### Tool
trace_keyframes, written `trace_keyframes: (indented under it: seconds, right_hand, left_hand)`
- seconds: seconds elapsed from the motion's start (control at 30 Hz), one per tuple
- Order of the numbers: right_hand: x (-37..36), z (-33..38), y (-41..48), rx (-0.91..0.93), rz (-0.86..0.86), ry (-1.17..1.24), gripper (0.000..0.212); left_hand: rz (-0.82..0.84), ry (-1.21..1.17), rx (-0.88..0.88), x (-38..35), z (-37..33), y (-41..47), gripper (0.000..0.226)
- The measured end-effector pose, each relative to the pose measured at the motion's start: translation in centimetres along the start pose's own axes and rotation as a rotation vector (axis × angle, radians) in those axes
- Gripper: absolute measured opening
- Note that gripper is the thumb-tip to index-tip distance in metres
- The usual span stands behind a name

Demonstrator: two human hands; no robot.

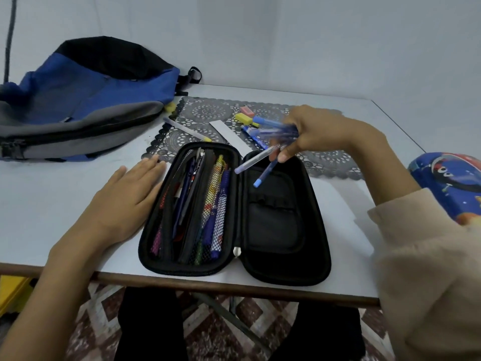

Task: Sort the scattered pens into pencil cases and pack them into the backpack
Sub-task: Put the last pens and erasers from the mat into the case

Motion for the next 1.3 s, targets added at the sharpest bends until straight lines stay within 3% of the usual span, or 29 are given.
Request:
trace_keyframes:
  seconds: [0.1, 0.4, 0.67, 0.93, 1.07, 1.2, 1.3]
  right_hand:
    - [-0.7, 0.5, 0.4, 0.015, -0.003, -0.008, 0.011]
    - [-1.8, 2.2, 2.2, 0.121, -0.094, -0.070, 0.019]
    - [-2.8, 2.9, 1.8, 0.203, 0.013, 0.107, 0.027]
    - [-2.9, 3.0, 1.4, 0.227, 0.025, 0.116, 0.037]
    - [-2.2, 2.3, 1.3, 0.185, -0.047, 0.127, 0.024]
    - [0.5, 0.3, 1.1, 0.002, -0.408, 0.278, 0.014]
    - [-0.3, -0.8, 1.6, -0.162, -0.393, 0.225, 0.015]
  left_hand:
    - [-0.011, -0.045, -0.005, 0.0, 0.2, 0.0, 0.095]
    - [-0.023, -0.079, -0.013, 0.2, 0.0, -0.1, 0.092]
    - [-0.024, -0.084, -0.024, 0.2, -0.1, -0.2, 0.093]
    - [-0.020, -0.077, -0.026, 0.3, -0.1, -0.2, 0.093]
    - [-0.019, -0.075, -0.026, 0.2, 0.0, -0.2, 0.092]
    - [-0.017, -0.078, -0.026, 0.1, 0.2, -0.2, 0.092]
    - [-0.020, -0.085, -0.027, 0.1, 0.2, -0.2, 0.092]
Point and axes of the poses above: each hand's wrist, its own y-axis towards the middle knuckle, its own x-axis out of the back of the hand, z = x × y, the point moved 6 cm from there along y, towards the middle knuckle, and after that the axes turned 3 degrees about z, right-handed, at the moved point
